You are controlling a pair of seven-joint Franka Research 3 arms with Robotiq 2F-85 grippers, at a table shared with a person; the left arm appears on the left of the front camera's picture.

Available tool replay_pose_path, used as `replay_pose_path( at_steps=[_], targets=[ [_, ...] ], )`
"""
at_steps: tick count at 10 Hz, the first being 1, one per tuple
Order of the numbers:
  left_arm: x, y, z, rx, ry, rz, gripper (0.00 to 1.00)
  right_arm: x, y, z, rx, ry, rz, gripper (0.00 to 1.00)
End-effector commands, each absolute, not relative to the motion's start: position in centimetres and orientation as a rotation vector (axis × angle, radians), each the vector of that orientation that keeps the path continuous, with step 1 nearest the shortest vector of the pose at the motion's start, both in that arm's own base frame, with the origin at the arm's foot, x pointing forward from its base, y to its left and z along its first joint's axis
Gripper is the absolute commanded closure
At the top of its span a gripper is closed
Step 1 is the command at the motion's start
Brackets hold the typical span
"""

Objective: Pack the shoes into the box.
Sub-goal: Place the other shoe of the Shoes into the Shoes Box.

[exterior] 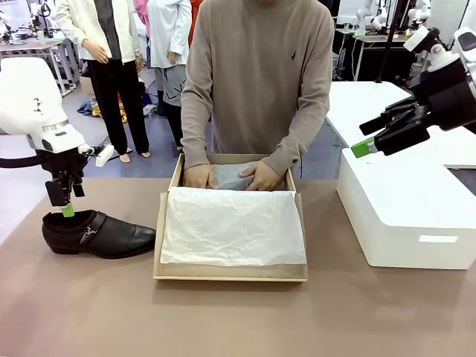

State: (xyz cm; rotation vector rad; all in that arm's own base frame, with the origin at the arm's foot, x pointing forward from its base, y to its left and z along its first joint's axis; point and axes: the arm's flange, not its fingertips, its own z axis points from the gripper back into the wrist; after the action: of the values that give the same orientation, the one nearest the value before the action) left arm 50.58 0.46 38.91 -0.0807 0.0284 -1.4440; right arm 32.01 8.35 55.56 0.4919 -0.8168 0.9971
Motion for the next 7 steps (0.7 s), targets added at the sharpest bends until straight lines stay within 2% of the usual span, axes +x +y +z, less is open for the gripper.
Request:
replay_pose_path(
  at_steps=[1, 7],
  targets=[
    [50.4, 0.8, 38.2, -0.106, 0.031, -1.420, 0.00, 32.4, 8.3, 55.5, 0.508, -0.835, 1.020, 0.00],
    [51.2, 1.4, 35.6, -0.100, 0.009, -1.420, 0.00, 32.4, 8.3, 55.5, 0.508, -0.835, 1.020, 0.00]
  ],
)
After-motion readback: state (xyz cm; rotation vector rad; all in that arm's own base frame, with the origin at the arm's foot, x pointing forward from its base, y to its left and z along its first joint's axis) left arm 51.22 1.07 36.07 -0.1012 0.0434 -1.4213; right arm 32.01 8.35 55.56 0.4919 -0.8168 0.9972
